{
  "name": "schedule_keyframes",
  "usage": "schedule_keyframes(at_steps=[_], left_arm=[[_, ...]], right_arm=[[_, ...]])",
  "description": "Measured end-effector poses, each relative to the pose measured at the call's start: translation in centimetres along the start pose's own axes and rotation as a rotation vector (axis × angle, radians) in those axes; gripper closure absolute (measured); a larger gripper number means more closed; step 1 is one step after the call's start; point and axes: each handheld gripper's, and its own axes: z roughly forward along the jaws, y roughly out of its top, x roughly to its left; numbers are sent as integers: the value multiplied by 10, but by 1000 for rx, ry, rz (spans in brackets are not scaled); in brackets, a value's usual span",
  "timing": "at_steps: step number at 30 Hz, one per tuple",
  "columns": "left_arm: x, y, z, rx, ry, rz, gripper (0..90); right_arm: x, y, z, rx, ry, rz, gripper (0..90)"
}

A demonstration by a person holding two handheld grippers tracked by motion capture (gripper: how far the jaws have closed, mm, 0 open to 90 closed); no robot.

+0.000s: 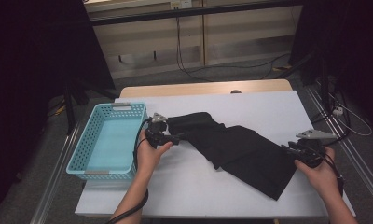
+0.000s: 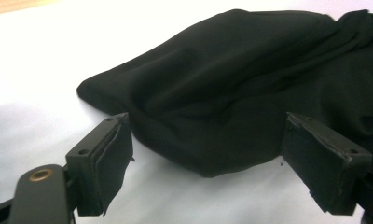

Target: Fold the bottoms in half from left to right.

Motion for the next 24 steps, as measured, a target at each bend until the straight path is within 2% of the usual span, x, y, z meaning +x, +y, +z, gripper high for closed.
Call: schedule_keyframes(at_steps=[3,6,7,10,14,16,18,21,24], left_arm=[[-2,0,1,3,-5,9,171],[-3,1,1,7,-13,17,170],[-3,1,1,4,-13,19,170],[-2,2,-2,-3,-10,21,170],[0,2,-5,-13,-4,14,170],[0,2,-6,-11,-3,17,170],[0,2,-5,-13,-3,16,170],[-1,2,-6,-14,-4,18,170],[0,3,-6,-10,1,26,170]], right_arm=[[9,-5,8,49,62,-11,766],[18,-4,9,58,107,-29,888],[20,-3,8,68,128,-29,896],[26,0,4,61,149,-57,900],[21,10,-13,2,101,-63,900],[14,11,-21,-11,89,-44,900],[5,10,-25,-11,58,-34,900],[-6,3,-25,3,53,-3,887],[-10,-1,-20,13,-5,1,791]])
